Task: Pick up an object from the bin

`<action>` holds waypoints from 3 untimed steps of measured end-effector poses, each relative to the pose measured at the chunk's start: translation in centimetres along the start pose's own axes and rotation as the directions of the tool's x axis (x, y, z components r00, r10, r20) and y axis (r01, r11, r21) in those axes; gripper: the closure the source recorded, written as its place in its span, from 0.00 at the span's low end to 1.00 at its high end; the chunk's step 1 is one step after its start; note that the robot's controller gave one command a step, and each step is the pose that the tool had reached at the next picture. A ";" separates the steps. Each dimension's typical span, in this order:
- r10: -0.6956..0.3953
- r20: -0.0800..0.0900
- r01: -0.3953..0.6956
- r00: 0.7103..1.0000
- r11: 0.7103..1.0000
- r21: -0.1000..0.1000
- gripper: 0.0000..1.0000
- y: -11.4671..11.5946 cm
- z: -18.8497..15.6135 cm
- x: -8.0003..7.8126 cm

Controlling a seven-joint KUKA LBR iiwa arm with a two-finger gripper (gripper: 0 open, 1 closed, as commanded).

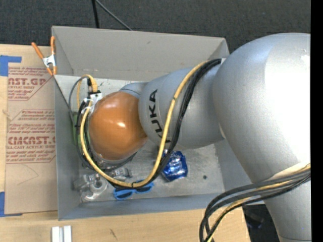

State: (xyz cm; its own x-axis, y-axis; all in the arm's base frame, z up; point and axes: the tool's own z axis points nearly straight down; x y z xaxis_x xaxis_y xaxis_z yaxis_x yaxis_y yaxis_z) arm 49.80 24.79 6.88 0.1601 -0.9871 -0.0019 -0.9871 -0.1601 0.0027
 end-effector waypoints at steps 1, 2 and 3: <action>0.002 0.000 -0.002 1.000 1.000 0.002 1.00 -0.1 -0.2 0.0; 0.008 0.000 -0.008 1.000 1.000 0.004 1.00 1.1 -4.3 2.0; -0.009 0.002 0.009 1.000 1.000 0.006 1.00 -0.8 -6.5 0.7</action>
Offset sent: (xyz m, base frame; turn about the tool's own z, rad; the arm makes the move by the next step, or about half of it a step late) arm 0.0000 0.0000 0.0000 0.0000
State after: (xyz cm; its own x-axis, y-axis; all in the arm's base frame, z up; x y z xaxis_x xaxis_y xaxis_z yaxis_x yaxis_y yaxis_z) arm 50.73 24.26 13.40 0.1685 -0.9857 -0.0038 -0.9857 -0.1685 -0.0034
